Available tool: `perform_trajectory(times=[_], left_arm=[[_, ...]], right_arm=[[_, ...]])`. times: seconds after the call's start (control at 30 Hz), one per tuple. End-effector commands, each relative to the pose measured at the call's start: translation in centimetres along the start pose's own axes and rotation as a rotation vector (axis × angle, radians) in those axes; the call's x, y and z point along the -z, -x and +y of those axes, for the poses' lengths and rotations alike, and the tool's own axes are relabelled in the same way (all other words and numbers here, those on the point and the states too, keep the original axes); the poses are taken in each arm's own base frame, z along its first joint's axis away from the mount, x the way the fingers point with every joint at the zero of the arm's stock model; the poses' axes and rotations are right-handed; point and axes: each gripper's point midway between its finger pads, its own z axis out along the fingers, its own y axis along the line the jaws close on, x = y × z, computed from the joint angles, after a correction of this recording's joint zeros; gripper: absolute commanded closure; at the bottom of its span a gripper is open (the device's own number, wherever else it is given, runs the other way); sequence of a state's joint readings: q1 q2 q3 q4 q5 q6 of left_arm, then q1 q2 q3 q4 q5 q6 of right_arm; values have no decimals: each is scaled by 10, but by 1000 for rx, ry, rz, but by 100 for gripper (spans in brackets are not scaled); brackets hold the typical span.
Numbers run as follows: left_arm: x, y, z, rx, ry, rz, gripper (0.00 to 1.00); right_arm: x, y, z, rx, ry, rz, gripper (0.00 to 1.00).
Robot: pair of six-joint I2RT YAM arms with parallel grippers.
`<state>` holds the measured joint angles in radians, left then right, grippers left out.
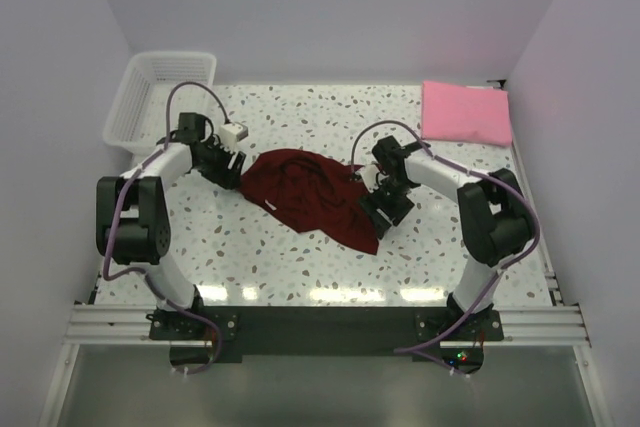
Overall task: Fold and stack the t-shirts
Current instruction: Flatten the tshirt out
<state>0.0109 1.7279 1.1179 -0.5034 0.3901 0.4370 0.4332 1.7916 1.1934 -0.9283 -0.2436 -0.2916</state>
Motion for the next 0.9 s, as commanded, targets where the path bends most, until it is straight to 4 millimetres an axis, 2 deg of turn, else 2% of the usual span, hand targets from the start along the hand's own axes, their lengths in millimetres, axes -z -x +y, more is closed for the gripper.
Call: perform_trajectory(times=[0.0,0.1,0.3,0.43,0.57,0.67,0.77,0.8,0.87], left_arm=[[6,18,13,9,50,-31,32],[6,21,11,16,40,-44,32],[6,20,8,34,32,-53,28],[5,16,10,39,47,-42,27],[3,11,15,37,77,-24,26],[-1,9,15,51,73,-11,29],[-5,7,17,84,75,-4,33],[-10,4,17,95,72,7,34],[-13,5,20,121,77,10,38]], right_arm=[[-10,-4,2,-7,-22,16,35],[-16,-6,7,-2,-18,21,39],[-23,2,20,2,17,12,45],[-41,-4,28,-4,60,104,49],[-51,-9,31,-20,93,158,60],[-51,-9,32,-22,99,165,79],[-49,-8,32,-17,97,156,90],[-48,-8,32,-16,95,154,98],[-47,-9,32,-14,89,154,100]])
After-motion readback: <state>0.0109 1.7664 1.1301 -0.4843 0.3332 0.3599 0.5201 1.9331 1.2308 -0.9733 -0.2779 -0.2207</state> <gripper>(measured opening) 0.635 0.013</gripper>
